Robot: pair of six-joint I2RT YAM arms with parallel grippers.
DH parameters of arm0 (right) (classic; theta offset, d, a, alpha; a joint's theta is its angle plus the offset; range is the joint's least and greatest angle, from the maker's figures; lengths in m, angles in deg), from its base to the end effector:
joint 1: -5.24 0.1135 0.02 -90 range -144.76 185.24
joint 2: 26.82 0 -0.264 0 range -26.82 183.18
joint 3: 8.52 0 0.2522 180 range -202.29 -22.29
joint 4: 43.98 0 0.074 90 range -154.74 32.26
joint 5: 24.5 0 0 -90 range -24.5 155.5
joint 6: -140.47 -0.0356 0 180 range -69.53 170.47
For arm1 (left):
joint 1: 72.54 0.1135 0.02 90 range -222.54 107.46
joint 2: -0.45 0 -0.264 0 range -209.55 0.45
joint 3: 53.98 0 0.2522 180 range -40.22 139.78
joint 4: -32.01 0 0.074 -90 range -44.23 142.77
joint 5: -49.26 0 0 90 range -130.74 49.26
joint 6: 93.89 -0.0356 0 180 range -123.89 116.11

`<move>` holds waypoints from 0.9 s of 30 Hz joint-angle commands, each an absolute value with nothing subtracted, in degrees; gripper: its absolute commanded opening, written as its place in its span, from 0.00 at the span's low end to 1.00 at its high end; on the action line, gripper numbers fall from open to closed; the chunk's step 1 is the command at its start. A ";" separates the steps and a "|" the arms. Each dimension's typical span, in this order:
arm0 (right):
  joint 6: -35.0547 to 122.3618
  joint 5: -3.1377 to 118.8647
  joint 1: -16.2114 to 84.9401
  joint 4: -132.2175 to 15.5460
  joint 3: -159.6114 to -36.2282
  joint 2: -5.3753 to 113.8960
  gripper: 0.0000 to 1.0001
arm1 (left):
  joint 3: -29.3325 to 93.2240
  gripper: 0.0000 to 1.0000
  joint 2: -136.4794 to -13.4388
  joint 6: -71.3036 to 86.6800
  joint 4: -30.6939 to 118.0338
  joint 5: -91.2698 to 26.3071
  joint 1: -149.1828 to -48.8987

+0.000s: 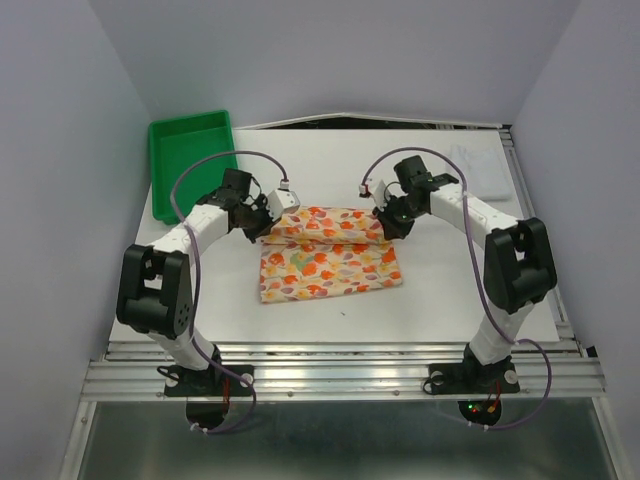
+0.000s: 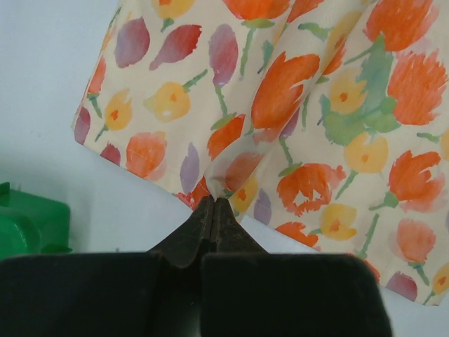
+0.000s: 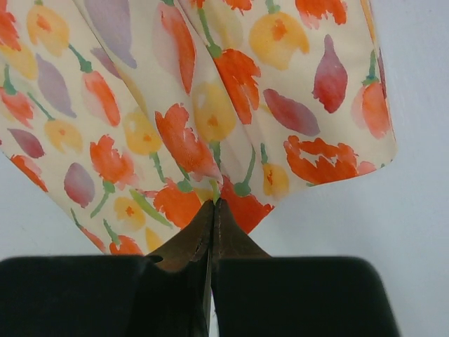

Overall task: Fold and stack the skirts
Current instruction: Fold the skirt

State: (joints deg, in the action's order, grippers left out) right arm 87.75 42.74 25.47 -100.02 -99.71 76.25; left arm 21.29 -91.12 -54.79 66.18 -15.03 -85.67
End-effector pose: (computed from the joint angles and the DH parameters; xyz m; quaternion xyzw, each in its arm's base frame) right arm 0.3393 0.1397 0.2197 -0.4960 0.8254 0.1637 0.2144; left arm 0.3245 -0.0916 0.2248 0.5502 0.7381 -0.0914 0.3797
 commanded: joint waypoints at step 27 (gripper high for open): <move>76.42 39.50 28.35 -103.35 -101.48 64.76 0.73 | 19.10 0.65 -74.17 -54.61 78.29 -12.17 -89.33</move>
